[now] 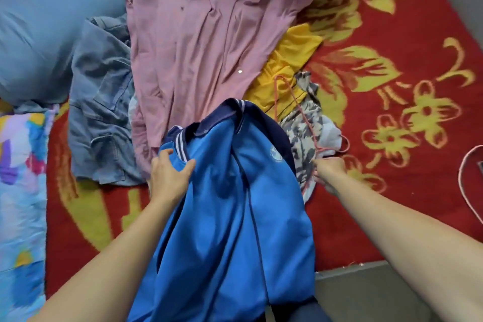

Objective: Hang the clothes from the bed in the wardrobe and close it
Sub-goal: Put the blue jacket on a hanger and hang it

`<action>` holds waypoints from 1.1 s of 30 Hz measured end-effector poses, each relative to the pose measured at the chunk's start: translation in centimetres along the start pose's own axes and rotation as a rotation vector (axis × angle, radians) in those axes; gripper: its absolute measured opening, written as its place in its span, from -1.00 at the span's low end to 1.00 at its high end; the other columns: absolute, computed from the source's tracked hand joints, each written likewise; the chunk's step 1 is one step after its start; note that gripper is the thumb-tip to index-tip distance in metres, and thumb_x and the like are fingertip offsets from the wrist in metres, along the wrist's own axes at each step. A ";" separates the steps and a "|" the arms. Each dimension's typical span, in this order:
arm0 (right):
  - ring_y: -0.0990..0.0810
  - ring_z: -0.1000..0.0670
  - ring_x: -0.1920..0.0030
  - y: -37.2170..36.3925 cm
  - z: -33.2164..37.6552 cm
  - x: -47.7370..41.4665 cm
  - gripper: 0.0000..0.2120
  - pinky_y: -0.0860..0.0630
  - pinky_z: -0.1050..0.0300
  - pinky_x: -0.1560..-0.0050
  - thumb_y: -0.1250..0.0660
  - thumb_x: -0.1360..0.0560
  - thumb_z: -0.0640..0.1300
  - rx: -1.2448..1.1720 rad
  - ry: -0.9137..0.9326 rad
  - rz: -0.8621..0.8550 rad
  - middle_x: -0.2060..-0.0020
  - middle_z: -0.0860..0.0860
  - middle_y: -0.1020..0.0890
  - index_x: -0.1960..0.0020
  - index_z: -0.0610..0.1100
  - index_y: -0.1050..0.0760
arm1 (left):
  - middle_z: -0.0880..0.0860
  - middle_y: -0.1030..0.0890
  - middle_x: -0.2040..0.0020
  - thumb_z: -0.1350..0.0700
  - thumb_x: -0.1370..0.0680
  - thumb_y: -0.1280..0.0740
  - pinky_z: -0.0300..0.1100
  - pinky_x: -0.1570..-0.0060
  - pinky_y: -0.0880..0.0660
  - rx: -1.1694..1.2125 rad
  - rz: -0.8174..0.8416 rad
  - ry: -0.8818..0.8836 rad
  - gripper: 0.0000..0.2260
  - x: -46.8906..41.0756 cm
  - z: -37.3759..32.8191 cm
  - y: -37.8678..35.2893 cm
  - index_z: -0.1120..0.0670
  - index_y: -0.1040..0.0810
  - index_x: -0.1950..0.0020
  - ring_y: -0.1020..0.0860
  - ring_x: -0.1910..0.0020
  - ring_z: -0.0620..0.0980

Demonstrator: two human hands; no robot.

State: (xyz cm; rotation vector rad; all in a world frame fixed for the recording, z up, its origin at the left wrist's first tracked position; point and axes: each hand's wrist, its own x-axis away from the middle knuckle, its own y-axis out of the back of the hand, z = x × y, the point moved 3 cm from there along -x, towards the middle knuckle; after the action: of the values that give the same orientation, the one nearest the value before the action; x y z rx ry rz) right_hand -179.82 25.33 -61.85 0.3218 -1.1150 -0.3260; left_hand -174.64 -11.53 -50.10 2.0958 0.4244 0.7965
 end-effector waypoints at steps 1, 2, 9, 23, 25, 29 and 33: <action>-0.48 -0.08 0.42 -0.2 -1.0 -2.6 -0.85 -0.46 0.07 0.35 -0.38 -0.34 -0.19 0.003 -0.013 -0.020 0.38 -0.10 -0.50 0.30 -0.12 -0.40 | 0.25 -0.43 -0.26 -0.04 -0.45 -0.44 0.03 -0.27 -0.33 0.004 -0.019 -0.020 -0.44 -1.0 -0.1 -0.9 0.16 -0.37 -0.35 -0.41 -0.27 0.22; -0.50 -0.09 0.40 -0.5 -1.8 -4.8 -0.84 -0.49 0.05 0.29 -0.39 -0.28 -0.14 -0.010 -0.019 -0.043 0.39 -0.08 -0.50 0.32 -0.11 -0.39 | 0.25 -0.43 -0.28 -0.04 -0.45 -0.44 0.02 -0.30 -0.30 0.011 -0.028 -0.033 -0.42 -2.0 -0.2 -1.8 0.17 -0.36 -0.37 -0.39 -0.29 0.21; -0.63 -0.13 0.17 -1.5 0.3 -5.6 -0.61 -0.61 -0.07 0.10 -0.43 -0.19 0.12 -0.204 0.061 -0.195 0.09 -0.11 -0.68 0.15 -0.14 -0.54 | 0.15 -0.51 -0.28 -0.03 -0.44 -0.40 -0.01 -0.31 -0.30 0.097 -0.102 0.103 -0.44 -7.4 1.0 -6.0 0.10 -0.34 -0.38 -0.40 -0.30 0.17; -0.30 0.15 0.57 -2.8 17.5 12.5 -0.65 -0.22 0.33 0.53 -0.38 -0.52 0.01 -0.173 0.820 0.203 0.60 0.10 -0.44 0.29 -0.24 -0.60 | 0.18 -0.62 0.27 0.12 -0.51 -0.37 -0.11 0.20 -0.40 0.211 -0.070 0.064 -0.84 -7.2 0.8 1.5 0.17 -0.59 0.23 -0.55 0.25 0.10; -0.30 0.15 0.56 -3.5 18.9 15.8 -0.64 -0.23 0.35 0.52 -0.43 -0.49 -0.02 0.036 0.914 0.335 0.60 0.07 -0.43 0.28 -0.32 -0.62 | 0.22 -0.63 0.27 0.12 -0.52 -0.37 -0.06 0.14 -0.42 0.135 -0.129 0.009 -0.81 -7.2 0.5 3.6 0.19 -0.61 0.25 -0.58 0.17 0.20; -0.36 0.14 0.57 -5.6 18.8 18.9 -0.67 -0.26 0.34 0.51 -0.48 -0.43 0.01 0.565 0.945 0.471 0.59 0.03 -0.49 0.33 -0.25 -0.64 | 0.26 -0.66 0.16 0.11 -0.51 -0.37 -0.02 0.11 -0.44 0.006 -0.231 -0.102 -0.83 -6.8 0.7 6.9 0.19 -0.69 0.11 -0.59 0.09 0.26; -0.41 0.15 0.56 -8.9 16.8 18.5 -0.67 -0.32 0.25 0.45 -0.47 -0.43 0.05 0.708 0.986 0.367 0.54 -0.02 -0.56 0.36 -0.17 -0.65 | 0.17 -0.69 0.15 0.10 -0.51 -0.36 -0.03 0.07 -0.49 -0.004 -0.298 -0.217 -0.85 -5.1 0.8 7.8 0.12 -0.69 0.04 -0.62 0.11 0.19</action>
State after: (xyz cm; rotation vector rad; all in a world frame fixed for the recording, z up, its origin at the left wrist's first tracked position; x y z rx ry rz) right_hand -188.46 8.13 -43.57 0.7817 -0.2496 0.5436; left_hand -177.75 -19.44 -46.23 2.0262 0.5969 0.3917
